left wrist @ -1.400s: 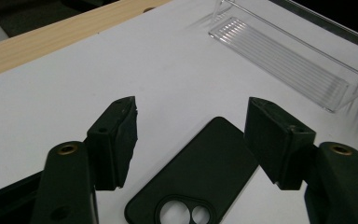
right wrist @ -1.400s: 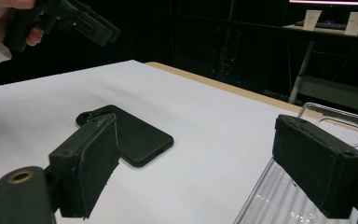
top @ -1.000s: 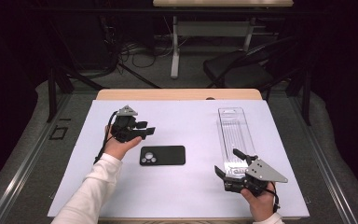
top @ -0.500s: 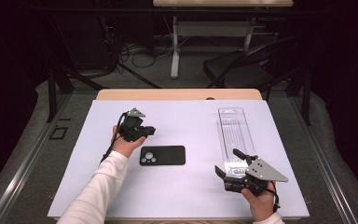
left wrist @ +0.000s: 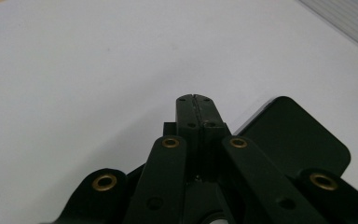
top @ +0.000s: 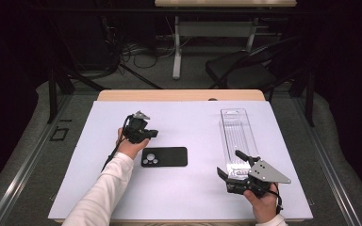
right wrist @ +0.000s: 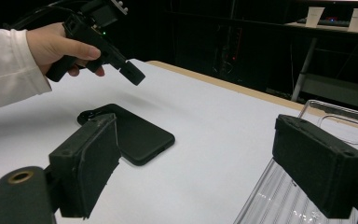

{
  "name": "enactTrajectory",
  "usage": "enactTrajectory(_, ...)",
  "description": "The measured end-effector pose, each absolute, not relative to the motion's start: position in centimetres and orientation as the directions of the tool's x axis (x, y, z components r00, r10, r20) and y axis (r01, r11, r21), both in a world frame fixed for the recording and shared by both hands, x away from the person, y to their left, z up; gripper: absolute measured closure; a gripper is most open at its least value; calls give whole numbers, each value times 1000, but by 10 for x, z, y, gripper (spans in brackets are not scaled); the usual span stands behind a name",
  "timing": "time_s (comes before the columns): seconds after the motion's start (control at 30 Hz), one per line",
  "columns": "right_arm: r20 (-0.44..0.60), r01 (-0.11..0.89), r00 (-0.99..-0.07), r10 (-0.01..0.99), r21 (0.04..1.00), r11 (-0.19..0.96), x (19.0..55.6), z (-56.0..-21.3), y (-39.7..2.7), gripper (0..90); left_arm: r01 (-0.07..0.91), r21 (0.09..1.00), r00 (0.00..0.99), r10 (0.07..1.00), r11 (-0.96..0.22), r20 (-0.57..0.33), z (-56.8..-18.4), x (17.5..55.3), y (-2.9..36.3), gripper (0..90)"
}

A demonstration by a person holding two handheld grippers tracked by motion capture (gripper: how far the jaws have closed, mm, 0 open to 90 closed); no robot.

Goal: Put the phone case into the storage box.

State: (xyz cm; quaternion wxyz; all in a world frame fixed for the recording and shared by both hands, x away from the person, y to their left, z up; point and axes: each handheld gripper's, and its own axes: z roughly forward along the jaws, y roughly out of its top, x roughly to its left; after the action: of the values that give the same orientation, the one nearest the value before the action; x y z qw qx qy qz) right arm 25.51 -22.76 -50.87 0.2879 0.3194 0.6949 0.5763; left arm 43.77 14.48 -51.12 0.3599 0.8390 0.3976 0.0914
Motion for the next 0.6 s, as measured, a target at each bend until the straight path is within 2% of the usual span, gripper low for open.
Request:
enactTrajectory(0.23, -31, 114, -631, 775, 985, 133, 255, -509, -228, 137, 650, 642, 638, 750, -406, -172, -537, 443, 145, 900)
enactTrajectory(0.6, -35, 114, -634, 772, 984, 139, 256, -509, -227, 137, 673, 616, 629, 755, -410, -185, -551, 444, 147, 900)
